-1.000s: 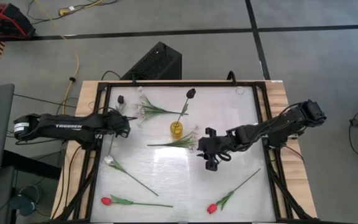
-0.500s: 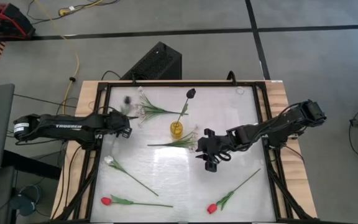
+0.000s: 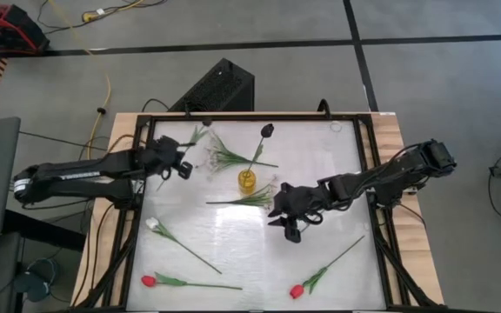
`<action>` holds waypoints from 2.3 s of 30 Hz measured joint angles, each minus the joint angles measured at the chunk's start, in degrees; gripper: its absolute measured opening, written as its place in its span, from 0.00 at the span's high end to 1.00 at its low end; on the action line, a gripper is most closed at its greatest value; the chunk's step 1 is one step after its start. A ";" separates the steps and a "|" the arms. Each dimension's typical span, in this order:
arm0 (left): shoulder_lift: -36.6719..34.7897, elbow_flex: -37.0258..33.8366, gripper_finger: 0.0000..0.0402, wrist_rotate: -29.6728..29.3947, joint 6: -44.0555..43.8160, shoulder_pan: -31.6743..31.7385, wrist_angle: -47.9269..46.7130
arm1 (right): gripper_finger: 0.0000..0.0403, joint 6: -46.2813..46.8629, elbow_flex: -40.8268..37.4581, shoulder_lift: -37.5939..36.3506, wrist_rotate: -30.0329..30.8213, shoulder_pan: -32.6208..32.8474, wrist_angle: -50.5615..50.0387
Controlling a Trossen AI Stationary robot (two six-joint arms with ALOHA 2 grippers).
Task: Sort flowers into vase by color
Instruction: Put the black tulip into the yellow flower vase
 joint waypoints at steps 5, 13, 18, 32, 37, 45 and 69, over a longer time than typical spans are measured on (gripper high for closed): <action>-7.07 1.84 1.00 -3.97 5.58 -0.02 3.35 | 0.63 -6.93 0.00 0.00 -2.36 0.11 10.57; -14.33 1.85 1.00 13.14 13.74 -2.46 20.78 | 0.63 -19.07 0.04 0.09 0.92 -2.53 35.62; -14.06 1.67 1.00 28.19 17.53 -5.46 32.37 | 0.63 -22.92 0.04 0.13 1.11 -4.91 44.29; -2.84 -2.54 1.00 37.00 19.30 -16.84 63.21 | 0.62 -29.46 10.50 10.88 2.33 -6.60 47.96; 0.59 -2.48 1.00 37.19 19.76 -19.24 65.74 | 0.57 -31.97 15.81 15.09 3.25 -6.41 47.09; 1.63 -2.48 1.00 38.21 21.52 -21.33 66.53 | 0.48 -34.73 21.88 18.18 3.23 -6.43 43.89; 1.63 -2.48 1.00 36.42 21.83 -21.73 66.18 | 0.80 -36.43 24.33 18.99 3.17 -6.43 45.07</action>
